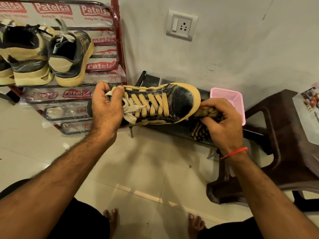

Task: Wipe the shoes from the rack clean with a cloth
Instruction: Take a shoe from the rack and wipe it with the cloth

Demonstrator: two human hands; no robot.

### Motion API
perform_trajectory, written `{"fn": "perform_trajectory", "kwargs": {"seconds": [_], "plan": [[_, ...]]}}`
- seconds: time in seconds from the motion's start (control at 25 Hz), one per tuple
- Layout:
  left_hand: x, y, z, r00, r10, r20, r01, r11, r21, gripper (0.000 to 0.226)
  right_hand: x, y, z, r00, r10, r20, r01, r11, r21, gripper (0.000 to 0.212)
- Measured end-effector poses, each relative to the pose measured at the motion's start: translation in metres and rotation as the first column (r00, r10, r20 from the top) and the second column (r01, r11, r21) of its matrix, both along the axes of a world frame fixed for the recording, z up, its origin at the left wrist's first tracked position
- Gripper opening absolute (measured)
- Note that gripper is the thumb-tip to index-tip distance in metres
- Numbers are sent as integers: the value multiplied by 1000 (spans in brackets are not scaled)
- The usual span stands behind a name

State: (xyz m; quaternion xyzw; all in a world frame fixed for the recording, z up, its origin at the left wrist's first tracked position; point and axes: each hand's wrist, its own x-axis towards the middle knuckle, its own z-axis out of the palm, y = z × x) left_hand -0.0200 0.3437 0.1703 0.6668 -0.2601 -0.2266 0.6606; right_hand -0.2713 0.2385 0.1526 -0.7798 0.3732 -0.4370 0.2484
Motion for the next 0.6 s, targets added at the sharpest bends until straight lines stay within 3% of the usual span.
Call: {"fn": "perform_trajectory", "kwargs": {"seconds": [0.12,0.2,0.32,0.36,0.44,0.52,0.6], "plan": [[1,2,-2,993,11,119,-13,1000,14,21,-3,0,10,951,-88,296,23,977,214,39],[-2,2,-4,977,-22,211,14,999,41,23,-1,5,15,895,-103,434,-9,969,248,40],[-12,1,-11,950,-123,288,99,990,98,25,18,20,12,898,-8,440,-103,968,229,41],[-16,0,-13,945,-151,289,125,986,106,26,23,25,7,934,57,352,-137,969,206,45],[-23,-2,-18,945,-180,274,151,981,123,29,27,27,-6,974,216,-67,-208,972,106,63],[-28,-4,-23,945,-201,259,166,975,149,31,25,23,-19,850,226,-475,-275,961,-35,72],[-30,-4,-24,944,-202,259,164,973,161,32,26,20,-23,804,223,-551,-316,946,-78,67]]}}
